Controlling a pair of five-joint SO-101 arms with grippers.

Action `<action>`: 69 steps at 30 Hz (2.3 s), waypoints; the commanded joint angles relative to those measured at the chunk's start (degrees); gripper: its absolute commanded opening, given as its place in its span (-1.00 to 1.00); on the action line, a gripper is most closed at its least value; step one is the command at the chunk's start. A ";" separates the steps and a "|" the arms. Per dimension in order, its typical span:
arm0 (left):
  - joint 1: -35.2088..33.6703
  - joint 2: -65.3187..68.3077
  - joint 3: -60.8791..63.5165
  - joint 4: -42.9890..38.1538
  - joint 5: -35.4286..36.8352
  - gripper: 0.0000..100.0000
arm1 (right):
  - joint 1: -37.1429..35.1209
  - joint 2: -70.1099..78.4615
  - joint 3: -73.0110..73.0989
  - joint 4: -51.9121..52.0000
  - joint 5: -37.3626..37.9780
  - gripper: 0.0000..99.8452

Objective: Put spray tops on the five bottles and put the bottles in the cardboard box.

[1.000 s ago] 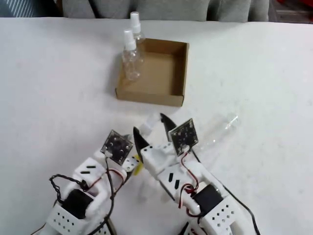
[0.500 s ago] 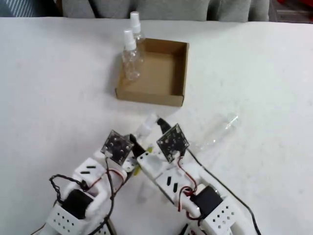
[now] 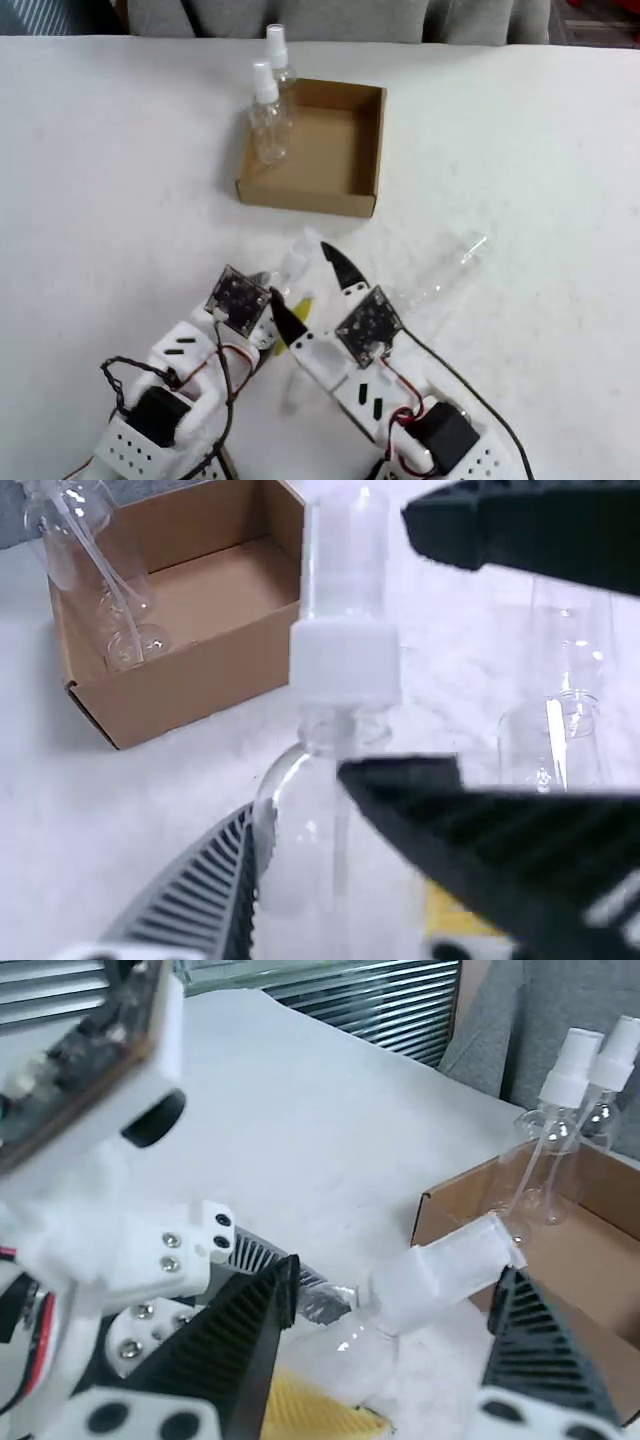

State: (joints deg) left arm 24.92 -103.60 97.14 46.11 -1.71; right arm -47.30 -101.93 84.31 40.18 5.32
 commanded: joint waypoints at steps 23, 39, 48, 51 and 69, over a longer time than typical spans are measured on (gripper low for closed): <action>0.13 -0.66 -0.62 -2.55 0.88 -0.95 | -1.19 13.14 -4.13 -2.86 3.52 -0.25; 0.31 -0.66 -0.18 -9.76 10.64 -0.95 | -1.10 13.32 -10.29 7.87 11.25 -0.25; 0.22 -0.66 -0.18 -12.04 11.34 -0.95 | -1.10 13.32 -16.62 13.67 11.34 -0.25; 0.13 -0.66 -0.18 -13.80 11.34 -0.95 | -1.10 12.97 -21.10 19.21 11.25 -0.25; -15.08 -0.66 -0.62 -30.51 11.43 -0.95 | 13.58 13.41 -15.65 7.69 6.51 -0.25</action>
State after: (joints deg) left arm 13.58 -103.52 97.14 21.67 9.10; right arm -34.37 -88.92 68.84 50.37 12.88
